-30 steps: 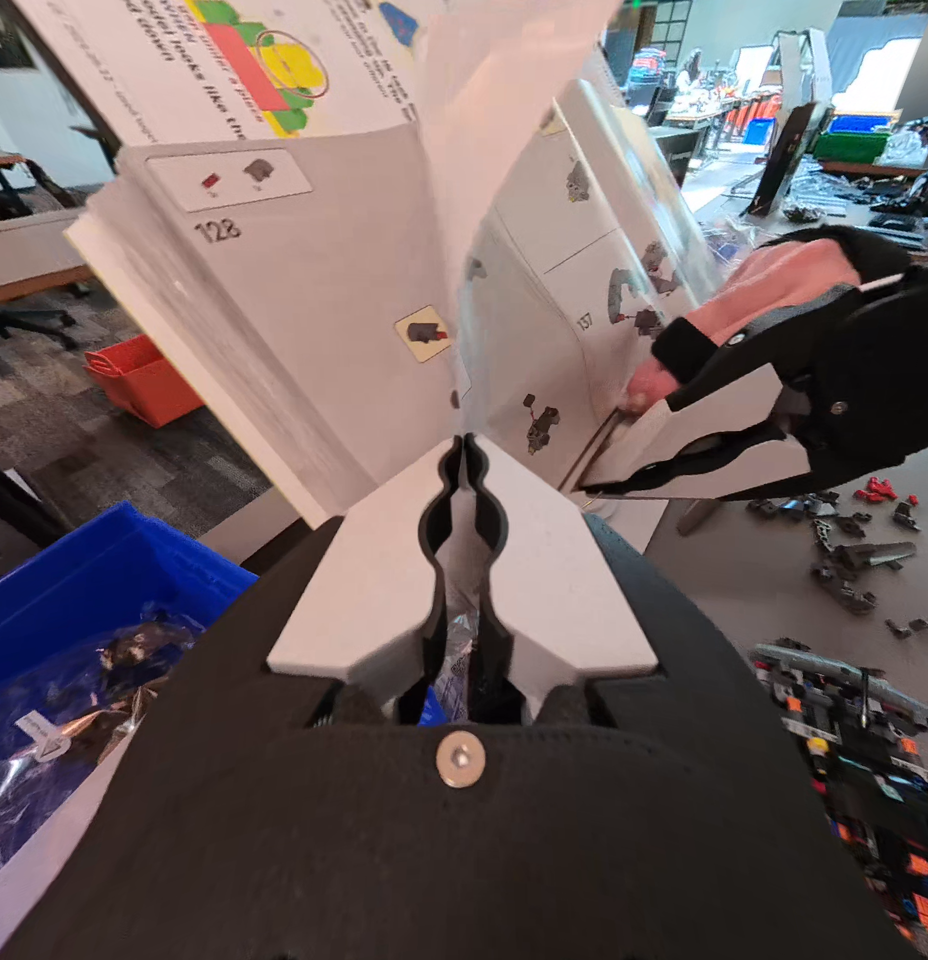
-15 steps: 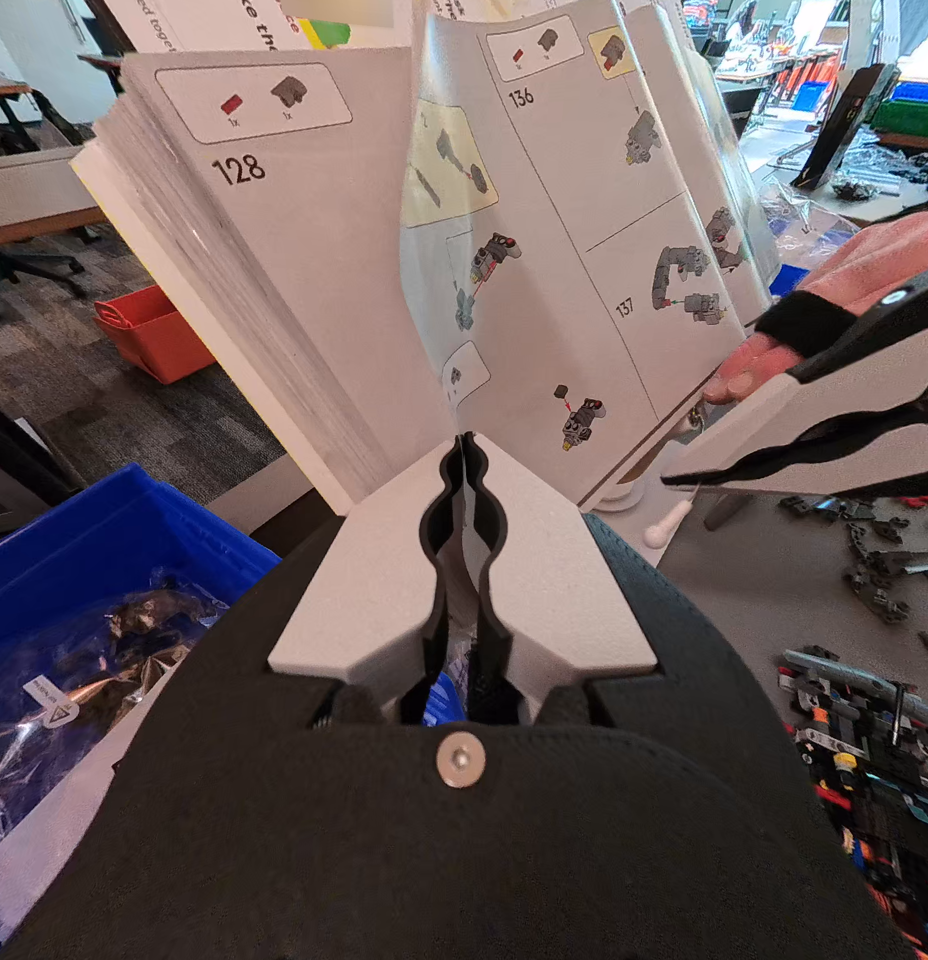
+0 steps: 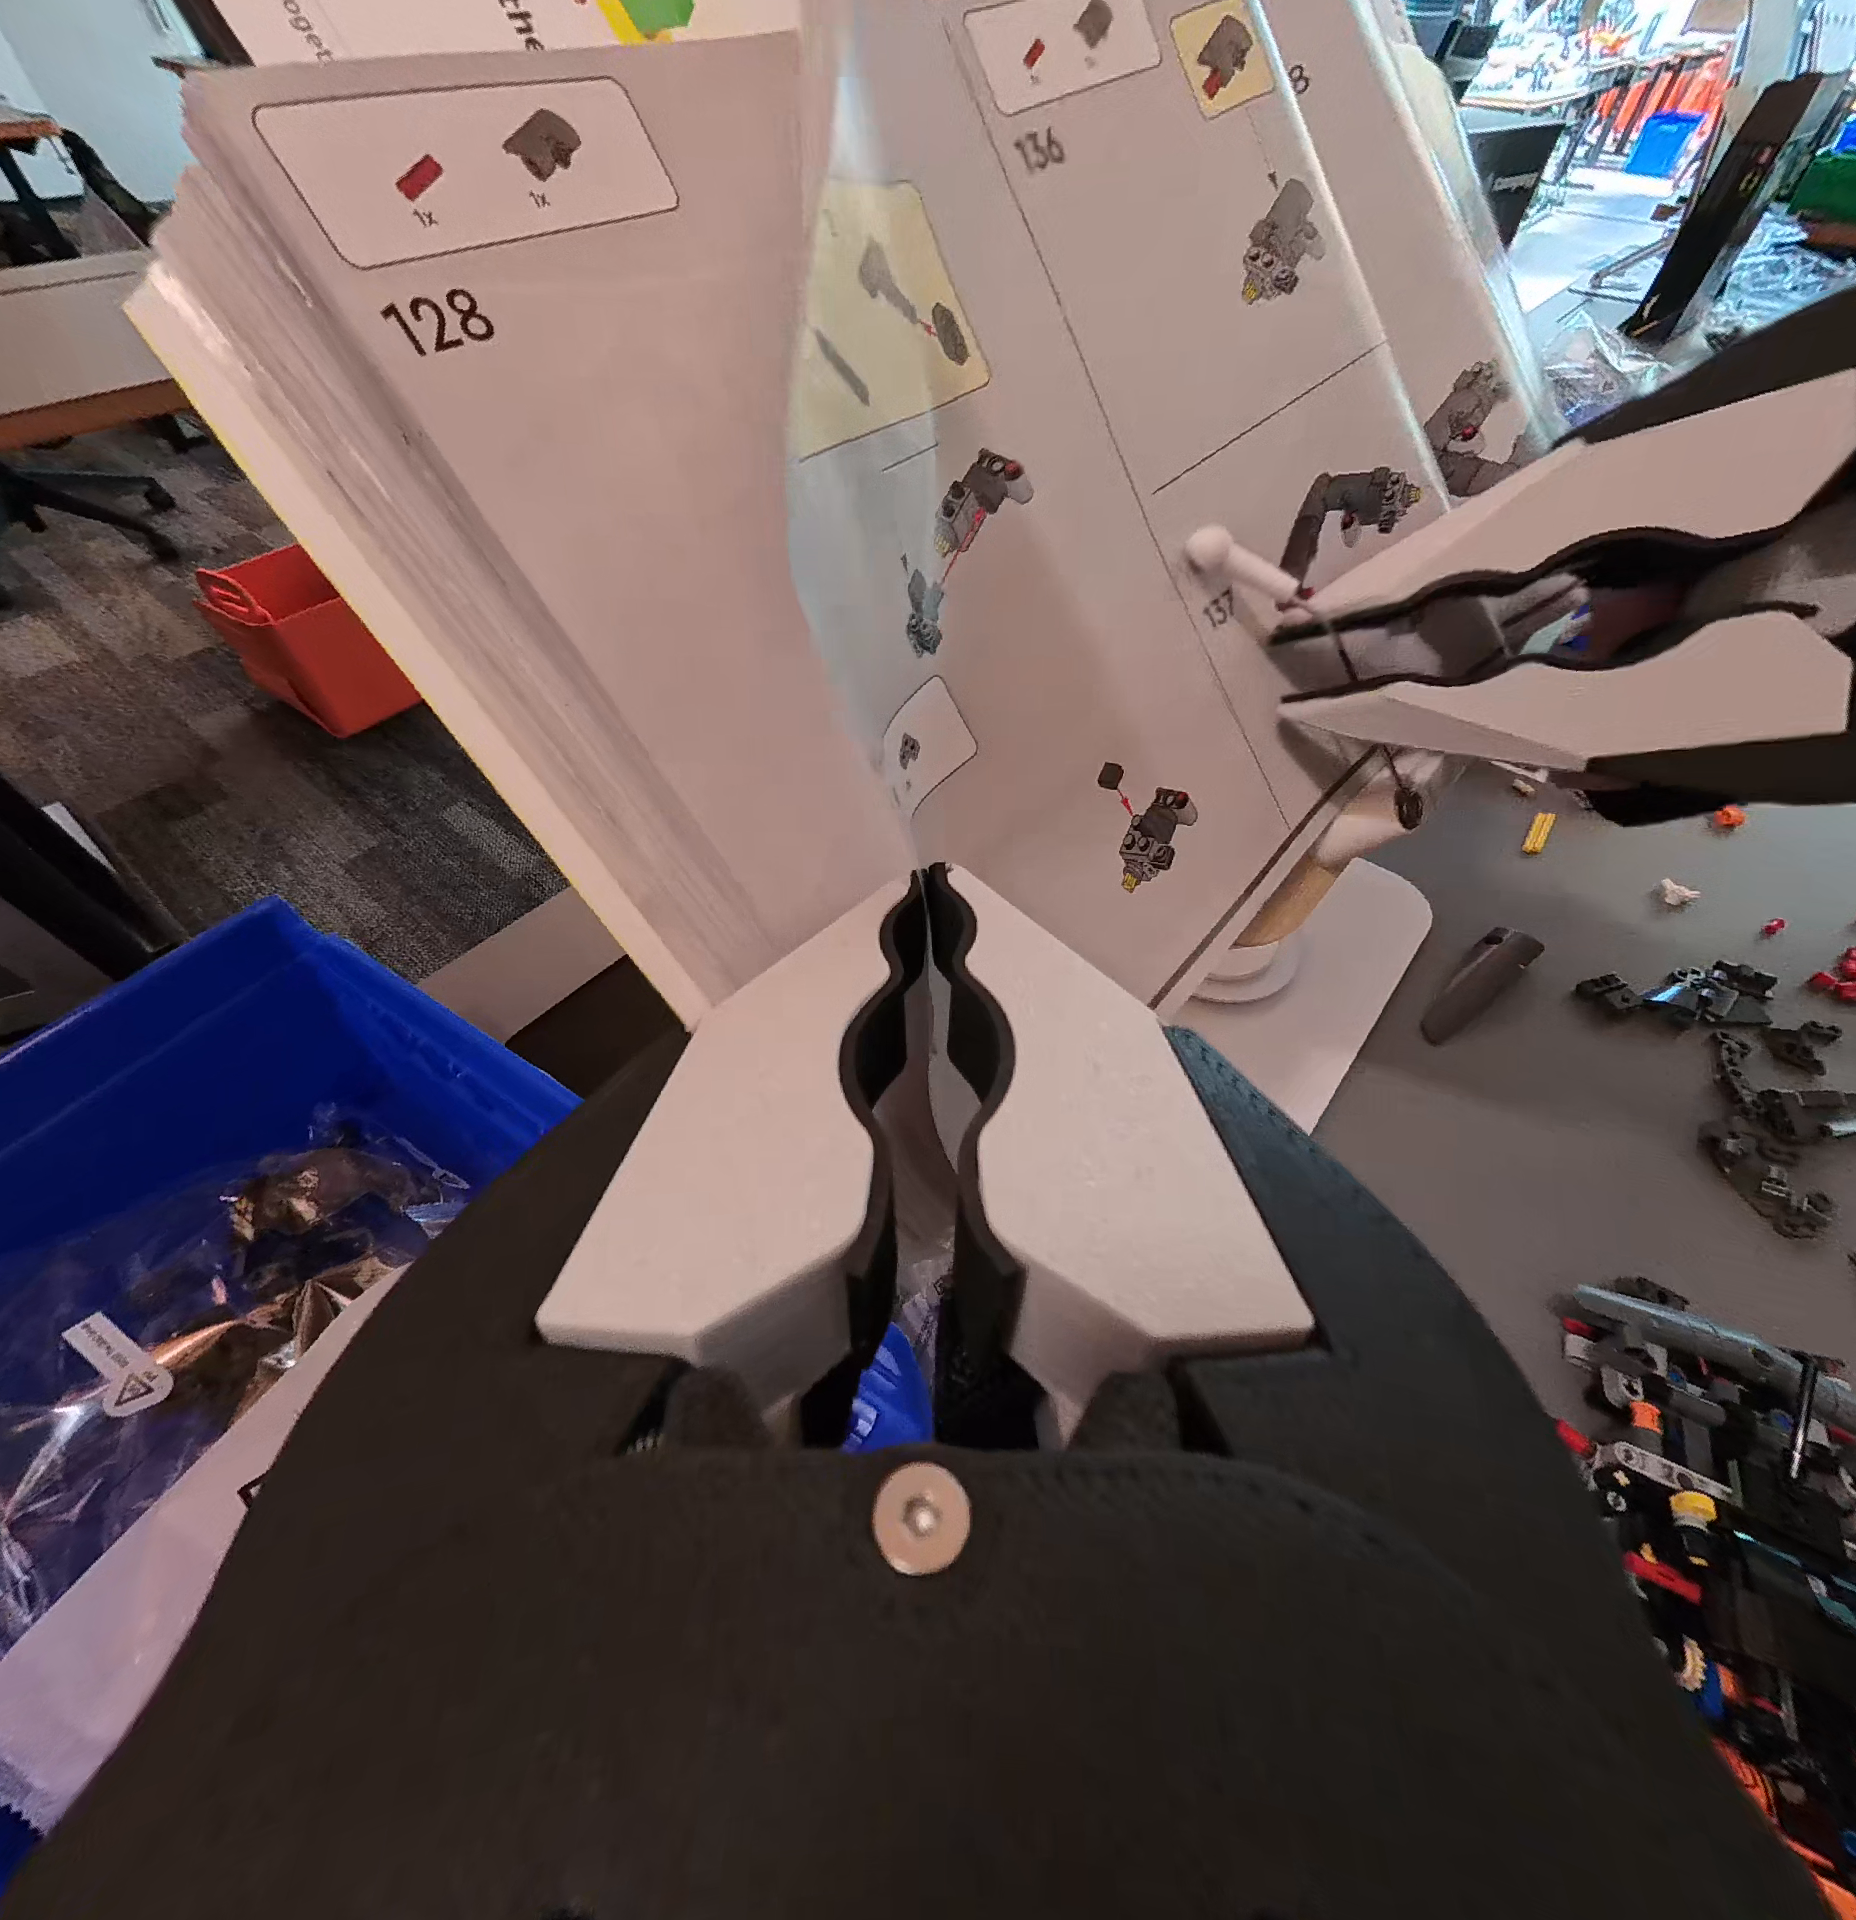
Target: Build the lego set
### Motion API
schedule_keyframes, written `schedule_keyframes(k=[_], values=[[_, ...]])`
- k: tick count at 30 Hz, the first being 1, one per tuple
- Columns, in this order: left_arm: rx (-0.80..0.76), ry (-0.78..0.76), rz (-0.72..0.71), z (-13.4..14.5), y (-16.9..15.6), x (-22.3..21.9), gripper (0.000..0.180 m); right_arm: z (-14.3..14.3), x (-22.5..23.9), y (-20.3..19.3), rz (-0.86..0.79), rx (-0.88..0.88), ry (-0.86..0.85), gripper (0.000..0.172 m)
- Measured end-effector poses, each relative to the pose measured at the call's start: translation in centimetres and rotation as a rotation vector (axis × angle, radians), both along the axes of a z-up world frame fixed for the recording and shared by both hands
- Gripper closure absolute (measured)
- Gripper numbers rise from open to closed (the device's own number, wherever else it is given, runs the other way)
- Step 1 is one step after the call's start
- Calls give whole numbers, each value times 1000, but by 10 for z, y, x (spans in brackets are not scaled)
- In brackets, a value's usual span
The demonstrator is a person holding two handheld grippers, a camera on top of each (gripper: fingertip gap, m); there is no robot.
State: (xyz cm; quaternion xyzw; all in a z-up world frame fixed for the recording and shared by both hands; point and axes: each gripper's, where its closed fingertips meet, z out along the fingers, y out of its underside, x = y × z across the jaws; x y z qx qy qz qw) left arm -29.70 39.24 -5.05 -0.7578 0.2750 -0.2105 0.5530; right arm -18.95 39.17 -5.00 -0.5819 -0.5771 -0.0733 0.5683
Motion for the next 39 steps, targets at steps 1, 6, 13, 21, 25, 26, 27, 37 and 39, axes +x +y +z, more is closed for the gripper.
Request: schedule_keyframes(k=[1, 6, 13, 21, 25, 26, 27, 37, 39], values=[[4, -1, 2, 0, 0, 0, 180, 3, 2, 1, -16, 52, -18, 151], [56, -5, 65, 9, -4, -10, 178, 35, 14, -18, 31, 189, -30, 147], [292, 47, 228, 64, -34, -43, 160, 13, 134, -46, 35, -71, -126, 151], [421, 351, -132, 84, -75, 137, 157, -51, 251, -32, -84, -189, -210, 145], [430, 511, -193, 60, -54, 205, 161, -57, 249, -20, -93, -136, -182, 144], [420, 537, -195, 55, -46, 216, 161, -59, 248, -17, -98, -118, -188, 149], [409, 550, -192, 52, -39, 224, 162, -61, 245, -14, -94, -106, -190, 155], [354, 777, -111, 11, 14, 239, 180, -65, 248, -4, -125, -151, -203, 172], [334, 775, -114, 11, 16, 240, 180, -59, 248, -10, -119, -142, -214, 172]])
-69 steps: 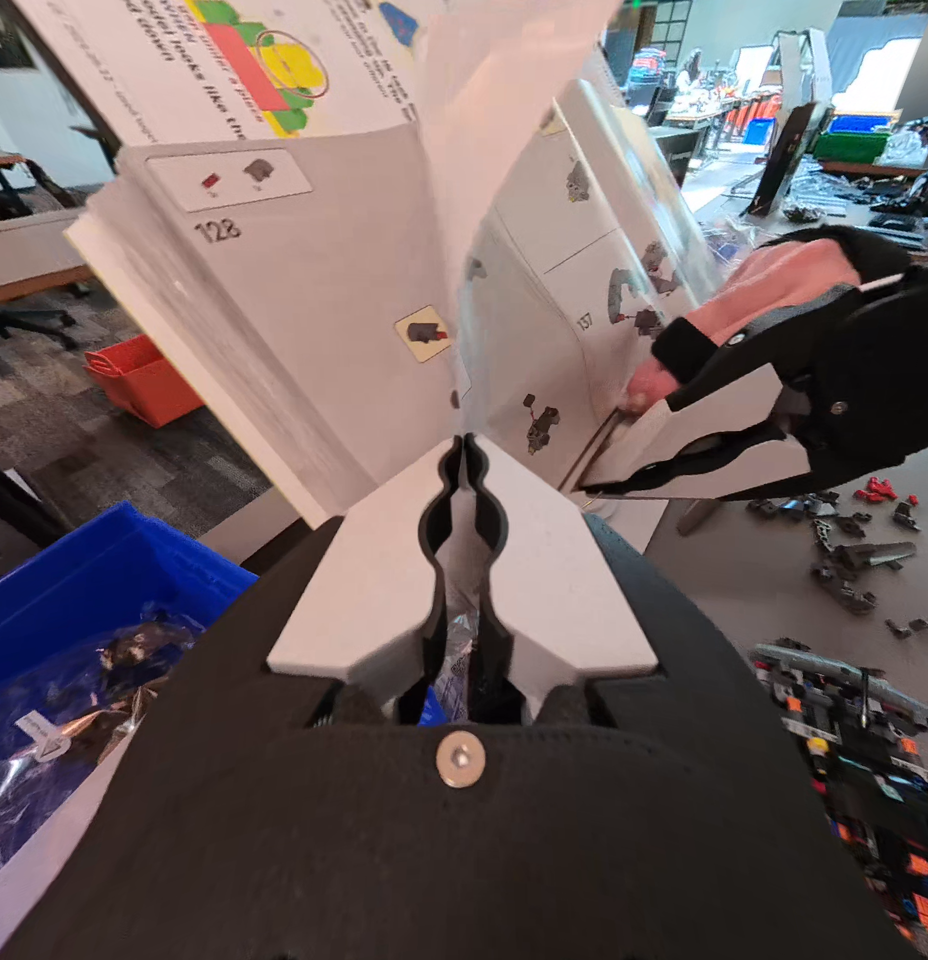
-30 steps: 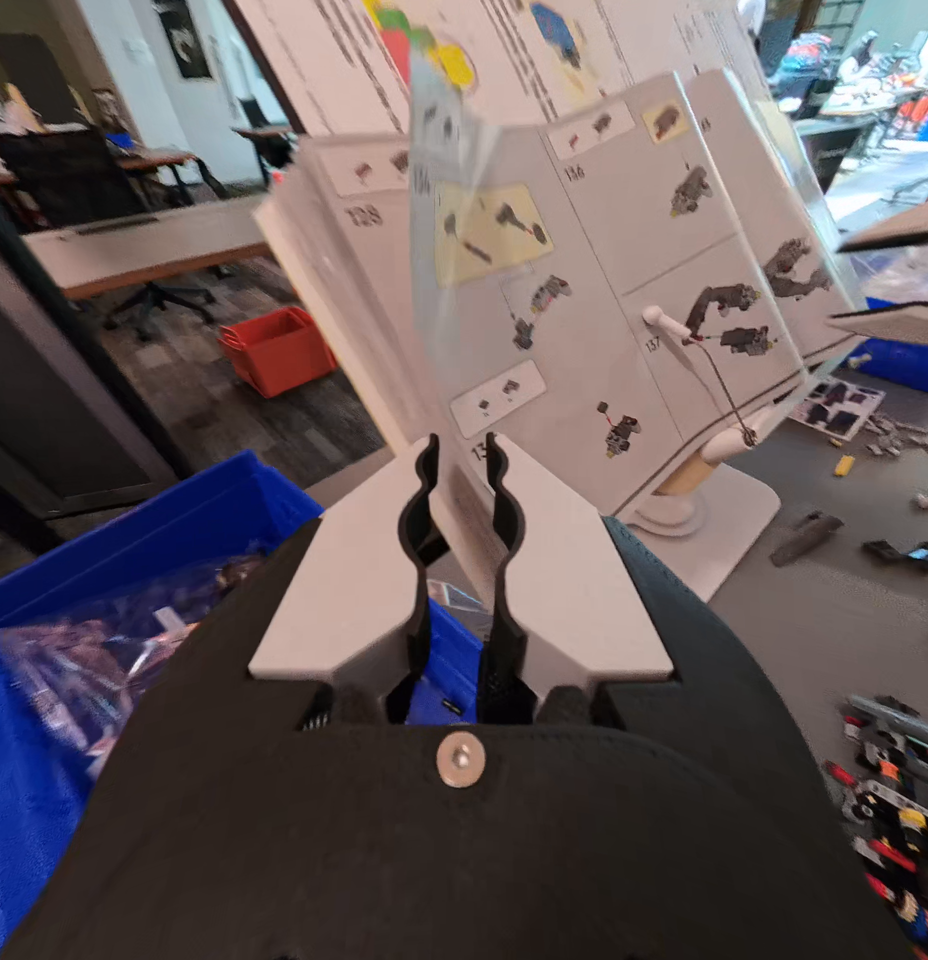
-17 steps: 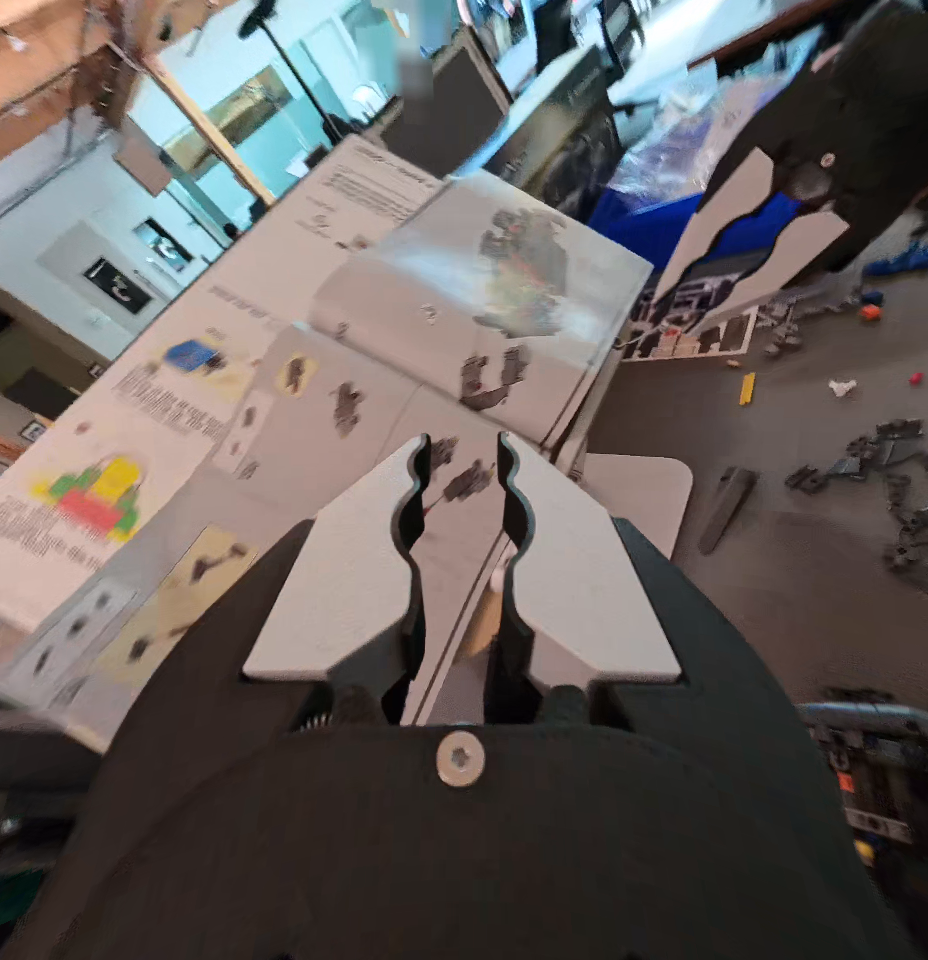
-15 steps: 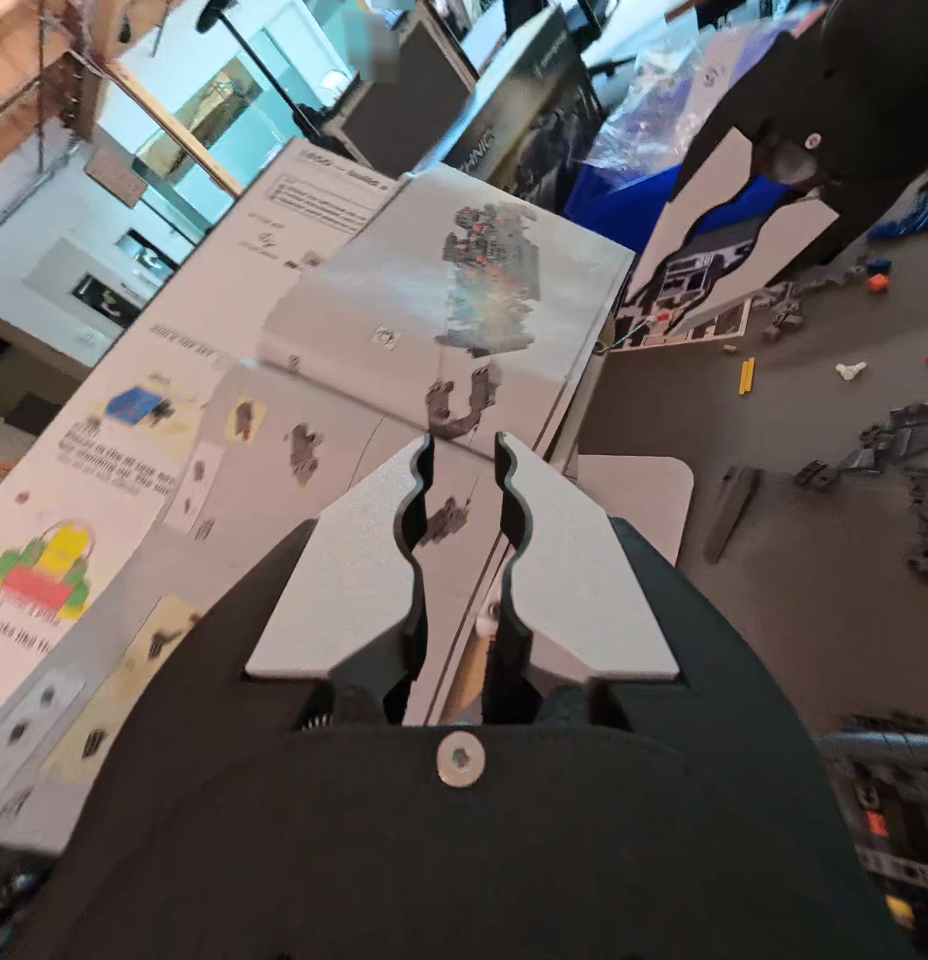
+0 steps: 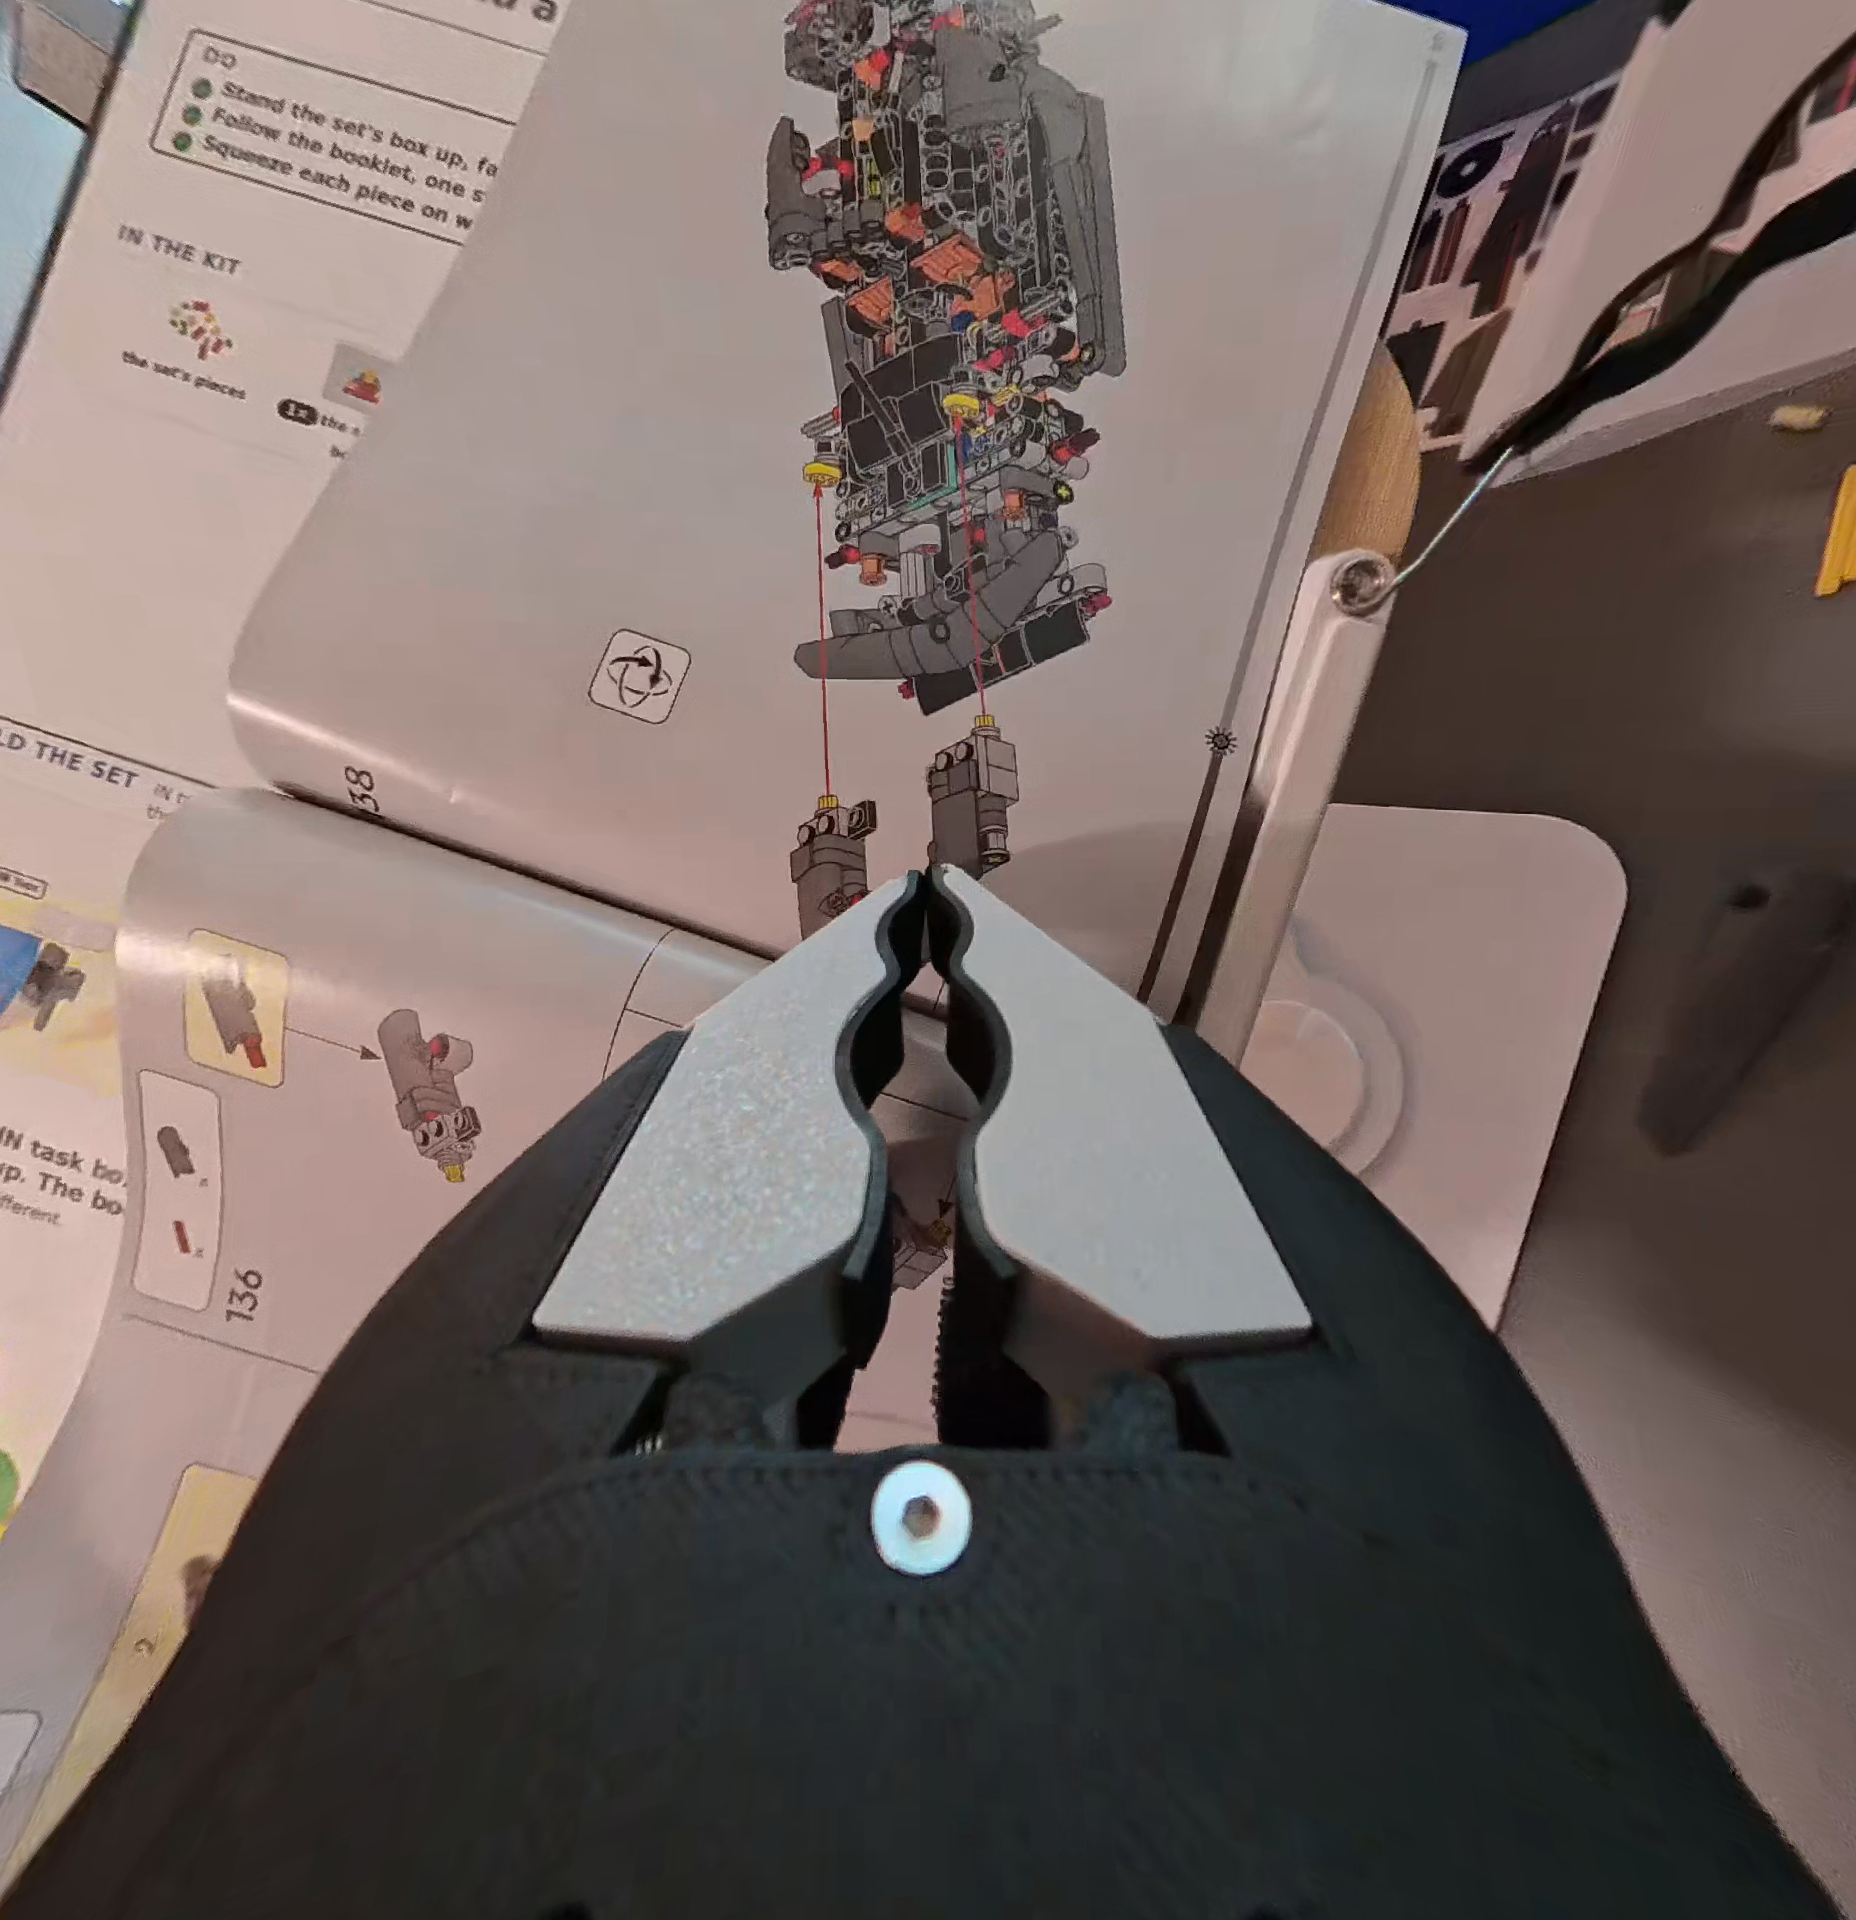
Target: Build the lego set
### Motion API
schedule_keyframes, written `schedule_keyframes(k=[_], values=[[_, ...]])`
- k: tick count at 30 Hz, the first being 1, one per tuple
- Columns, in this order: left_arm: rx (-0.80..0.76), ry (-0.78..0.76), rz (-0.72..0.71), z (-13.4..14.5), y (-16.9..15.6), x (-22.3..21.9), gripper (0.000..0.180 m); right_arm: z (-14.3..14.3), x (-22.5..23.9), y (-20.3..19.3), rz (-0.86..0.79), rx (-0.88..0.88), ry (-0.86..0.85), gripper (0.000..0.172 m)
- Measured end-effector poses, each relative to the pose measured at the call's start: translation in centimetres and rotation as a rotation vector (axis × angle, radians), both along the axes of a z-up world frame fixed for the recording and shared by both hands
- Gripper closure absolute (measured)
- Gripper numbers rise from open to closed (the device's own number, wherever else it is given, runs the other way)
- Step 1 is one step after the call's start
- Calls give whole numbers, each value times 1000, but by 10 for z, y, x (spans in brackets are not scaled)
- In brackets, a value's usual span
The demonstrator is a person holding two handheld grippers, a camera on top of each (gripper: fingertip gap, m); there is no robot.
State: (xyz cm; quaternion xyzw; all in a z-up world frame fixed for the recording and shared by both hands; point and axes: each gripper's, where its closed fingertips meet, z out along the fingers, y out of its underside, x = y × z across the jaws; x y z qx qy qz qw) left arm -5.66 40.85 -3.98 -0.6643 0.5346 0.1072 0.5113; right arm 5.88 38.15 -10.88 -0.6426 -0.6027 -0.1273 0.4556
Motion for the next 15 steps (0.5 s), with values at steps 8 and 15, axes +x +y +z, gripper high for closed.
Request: schedule_keyframes(k=[8, 15], values=[[53, 108, 43, -8, 7, 3, 180, 10, 1, -3, 19, 116, -202, 172], [51, 212, 50, -15, 9, 8, 180, 24, 3, 6, 78, 193, -391, 172]])
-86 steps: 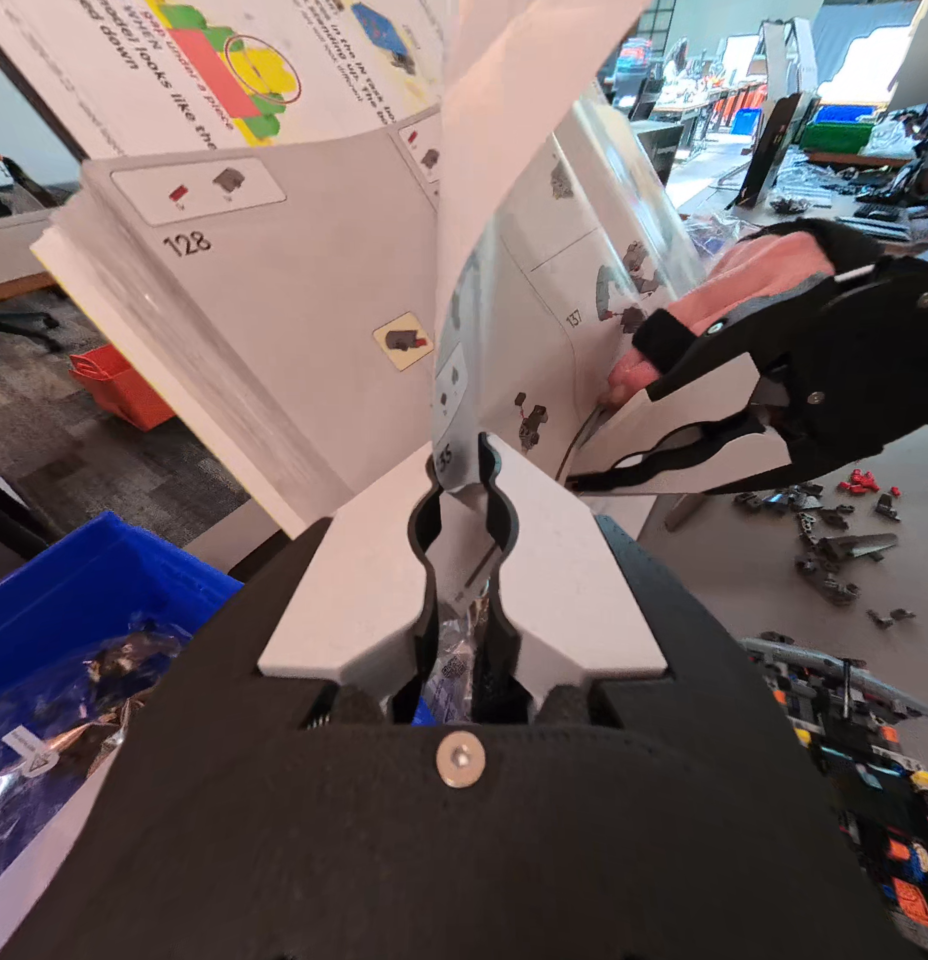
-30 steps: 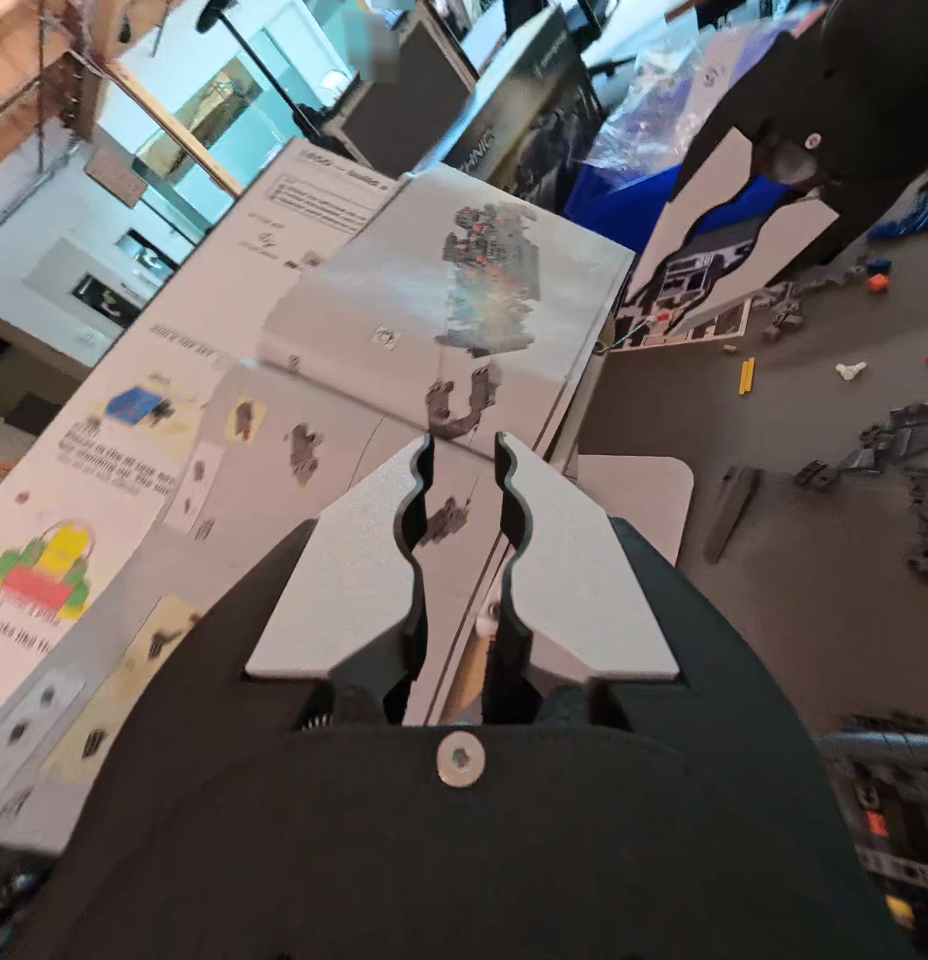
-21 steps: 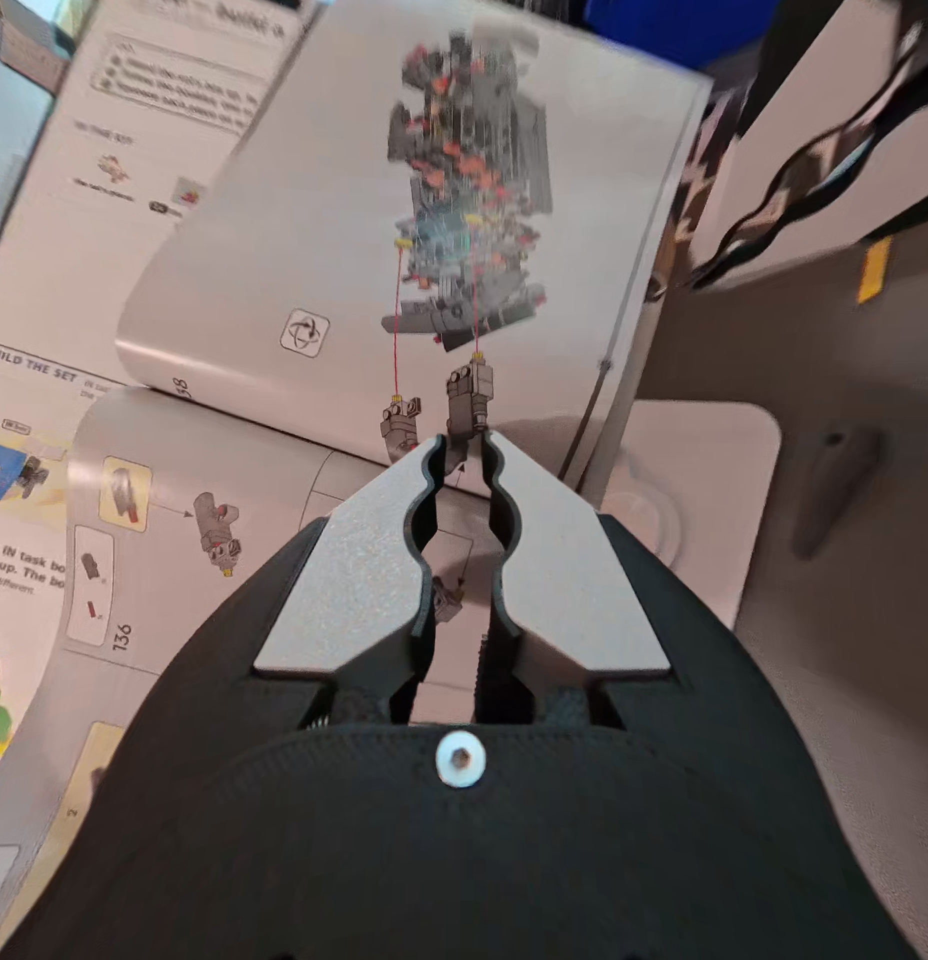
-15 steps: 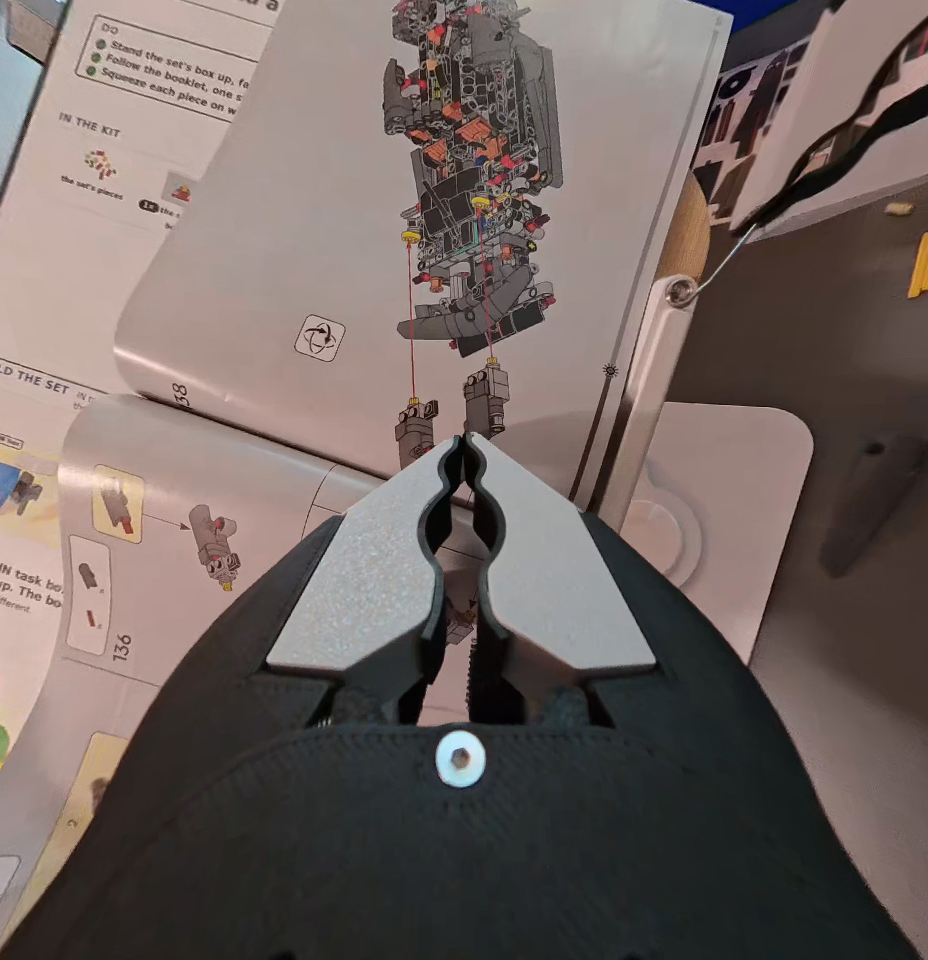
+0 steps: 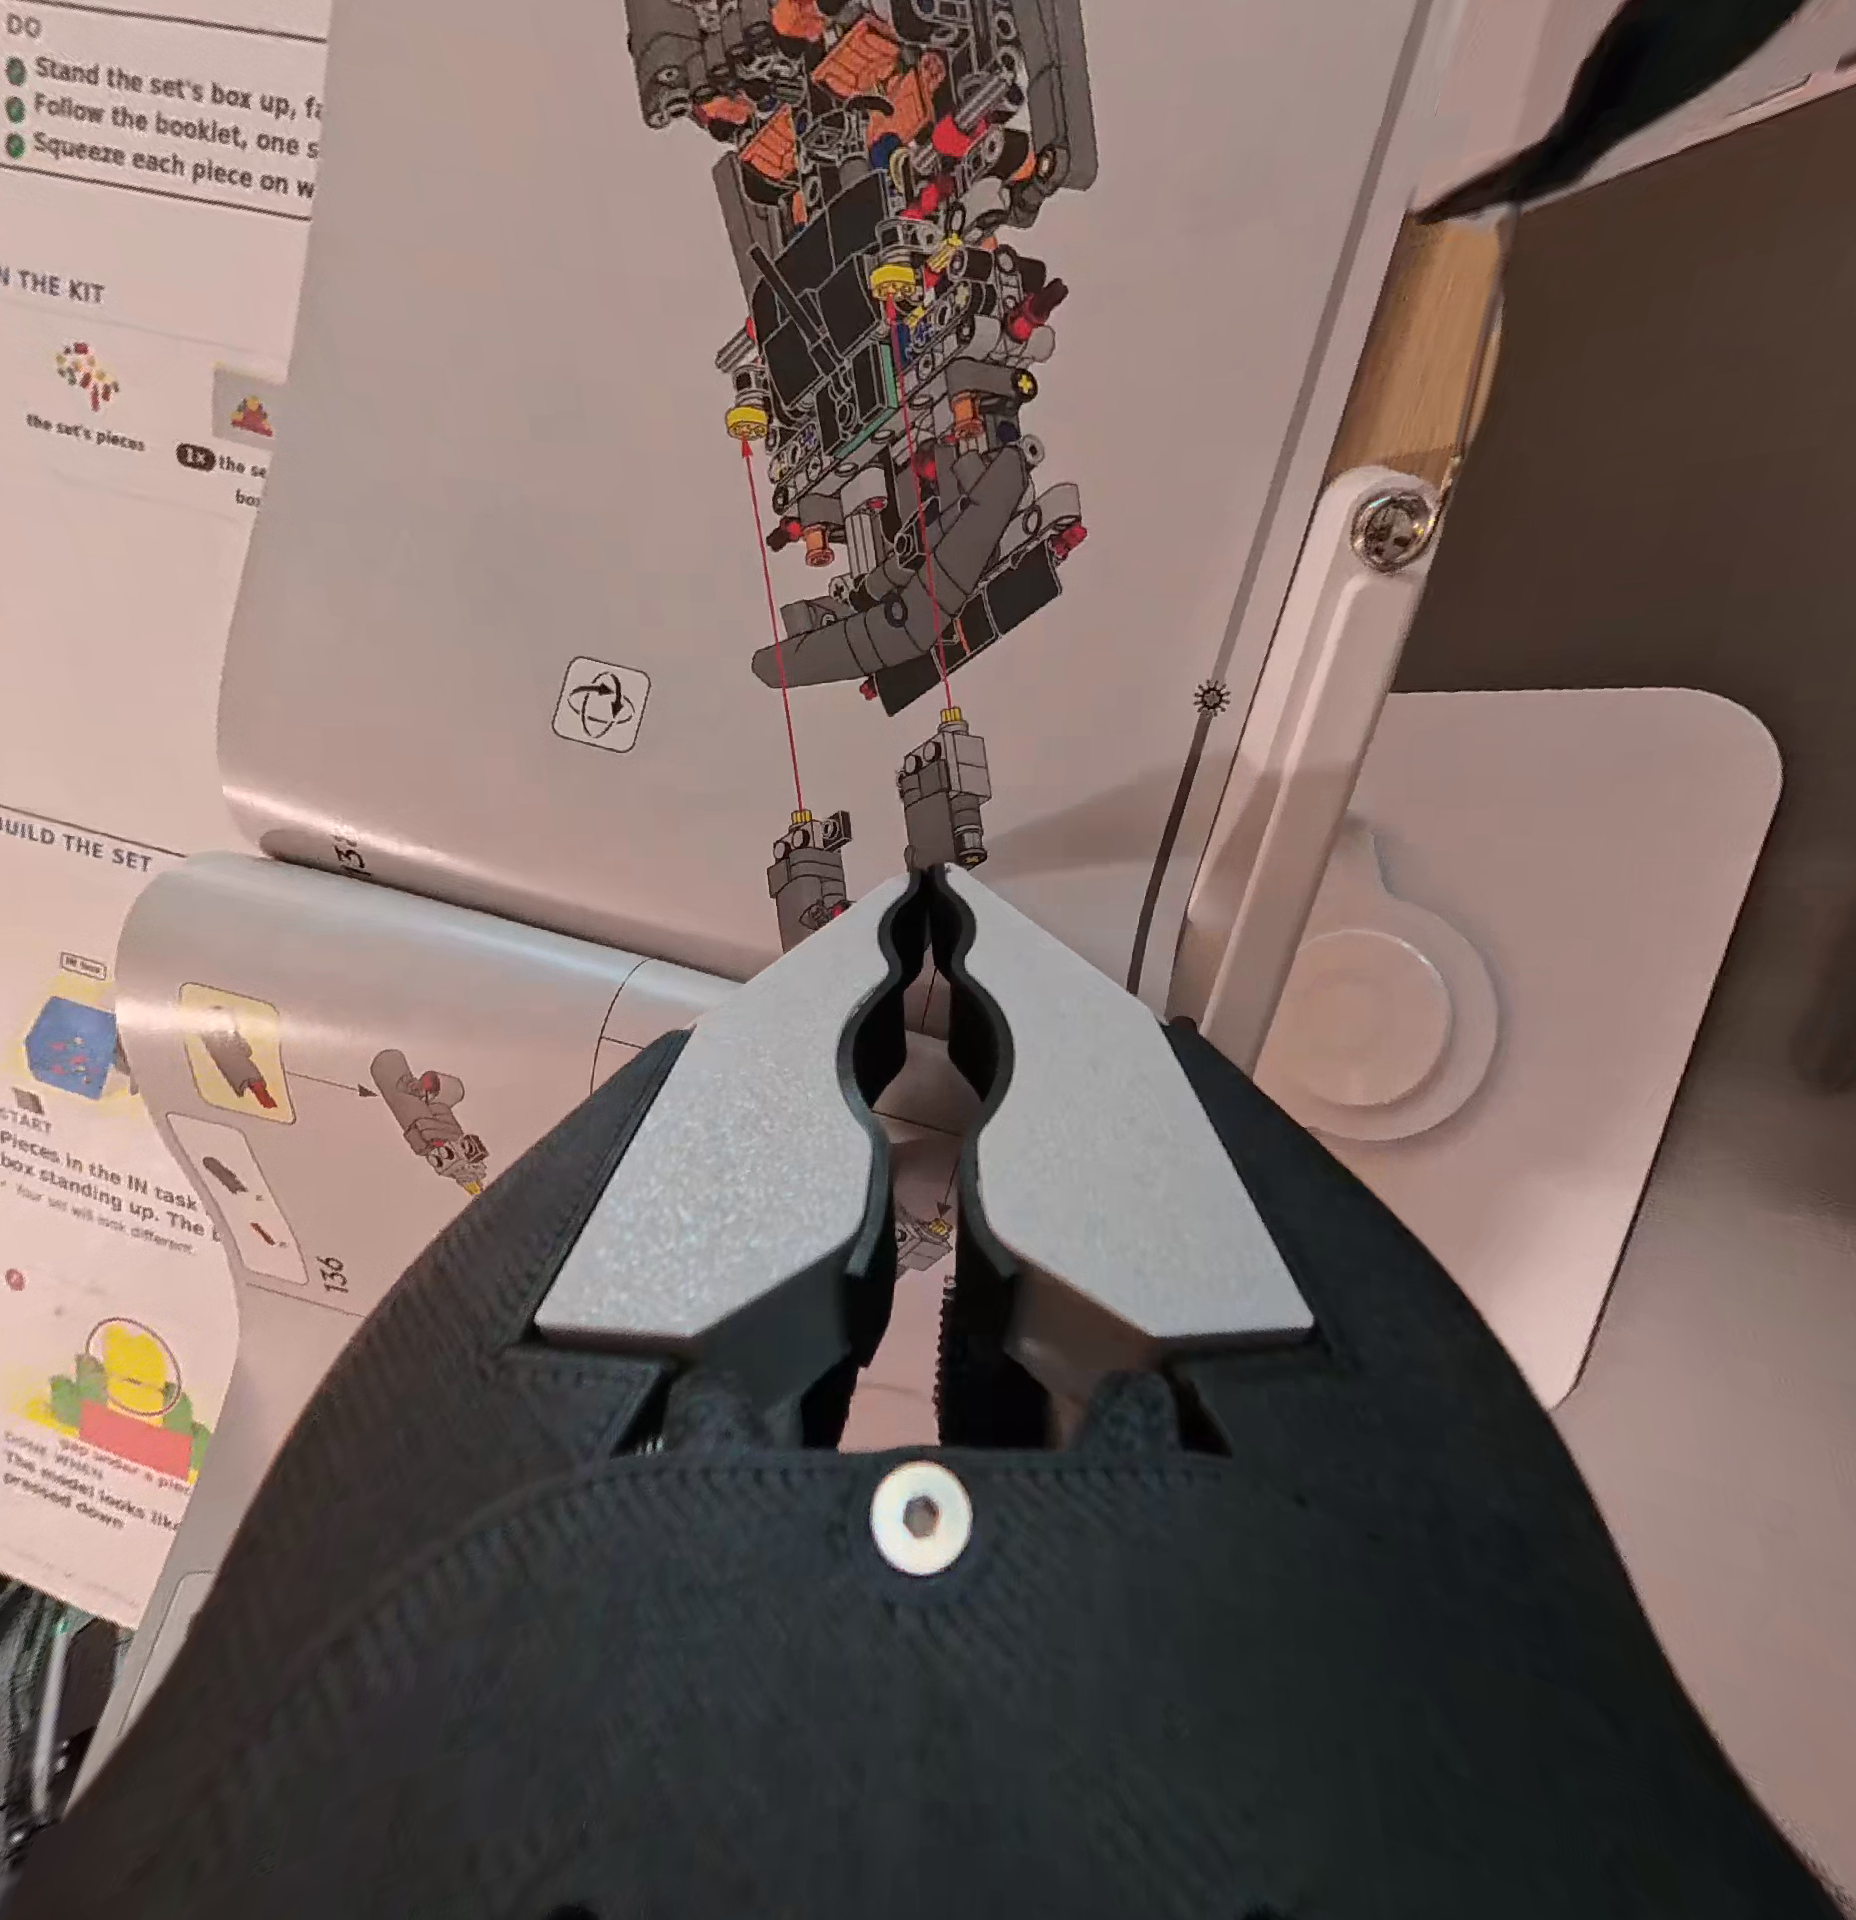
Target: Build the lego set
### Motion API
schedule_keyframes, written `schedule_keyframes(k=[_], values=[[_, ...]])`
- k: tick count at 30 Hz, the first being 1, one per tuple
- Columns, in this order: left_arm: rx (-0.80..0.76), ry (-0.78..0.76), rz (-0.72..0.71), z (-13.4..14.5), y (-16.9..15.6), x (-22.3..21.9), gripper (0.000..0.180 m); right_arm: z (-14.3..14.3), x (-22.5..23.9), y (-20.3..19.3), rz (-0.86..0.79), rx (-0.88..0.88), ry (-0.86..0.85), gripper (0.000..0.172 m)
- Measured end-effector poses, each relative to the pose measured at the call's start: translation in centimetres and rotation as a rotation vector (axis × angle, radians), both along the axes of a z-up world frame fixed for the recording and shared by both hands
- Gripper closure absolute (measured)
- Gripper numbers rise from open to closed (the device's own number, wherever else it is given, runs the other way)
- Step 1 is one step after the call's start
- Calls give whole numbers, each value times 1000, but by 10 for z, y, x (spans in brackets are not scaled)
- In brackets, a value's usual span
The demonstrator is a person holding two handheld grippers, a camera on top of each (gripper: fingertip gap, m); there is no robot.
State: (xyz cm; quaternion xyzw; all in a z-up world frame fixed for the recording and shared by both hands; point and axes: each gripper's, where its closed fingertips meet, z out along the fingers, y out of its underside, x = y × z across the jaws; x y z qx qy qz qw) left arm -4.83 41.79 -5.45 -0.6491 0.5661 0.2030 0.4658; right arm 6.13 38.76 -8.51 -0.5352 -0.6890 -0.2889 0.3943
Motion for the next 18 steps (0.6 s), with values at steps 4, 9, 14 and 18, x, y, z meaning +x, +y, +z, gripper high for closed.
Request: schedule_keyframes(k=[4, 9, 14, 18], values=[[3, 8, -2, -1, 0, 0, 180, -2, 1, 4, 26, -3, -63, 172], [6, 29, 1, -2, 1, 1, 180, -2, -1, 6, 78, -102, -34, 172], [-4, 50, -4, -4, 0, 2, 180, -2, -2, 5, 157, -231, -124, 172], [-41, 23, -11, -4, 0, 2, 180, 4, -3, 11, 165, -201, -287, 172]])
